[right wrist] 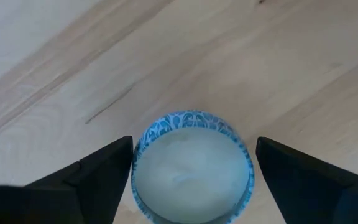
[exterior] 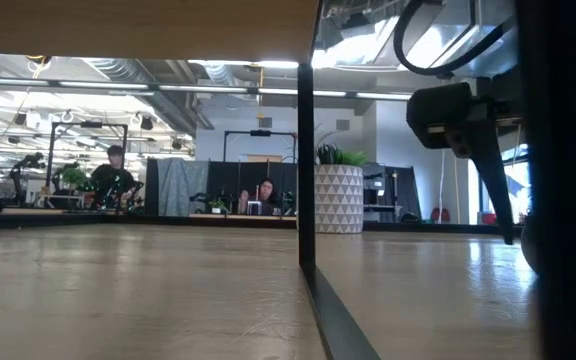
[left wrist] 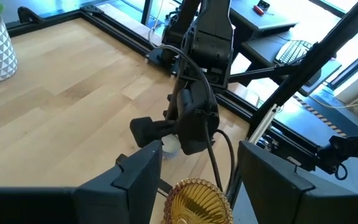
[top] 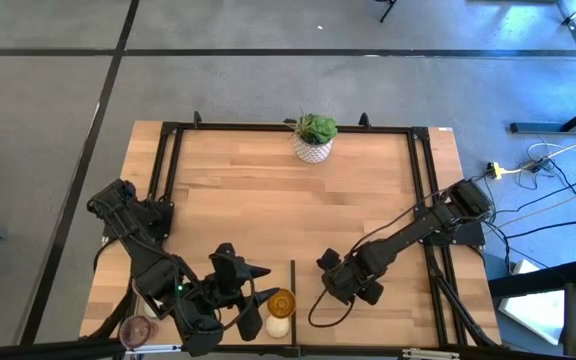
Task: Pick & Place candle stick holders
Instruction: Put the blue scented candle on the shelf
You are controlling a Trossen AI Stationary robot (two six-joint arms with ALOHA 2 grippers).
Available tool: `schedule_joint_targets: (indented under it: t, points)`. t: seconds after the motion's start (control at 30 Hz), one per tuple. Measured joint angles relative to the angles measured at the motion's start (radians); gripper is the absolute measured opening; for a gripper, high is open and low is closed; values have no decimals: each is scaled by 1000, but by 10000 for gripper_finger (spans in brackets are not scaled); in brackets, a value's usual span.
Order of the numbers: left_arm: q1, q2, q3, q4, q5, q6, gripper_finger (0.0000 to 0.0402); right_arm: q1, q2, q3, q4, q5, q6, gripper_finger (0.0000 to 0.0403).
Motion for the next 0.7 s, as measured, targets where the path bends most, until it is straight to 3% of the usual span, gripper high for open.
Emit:
schedule_joint_targets:
  t: [0.7]
  points:
    - [1, 0, 0, 4, 0, -9, 207, 0, 0, -45, -16, 12, 14, 344]
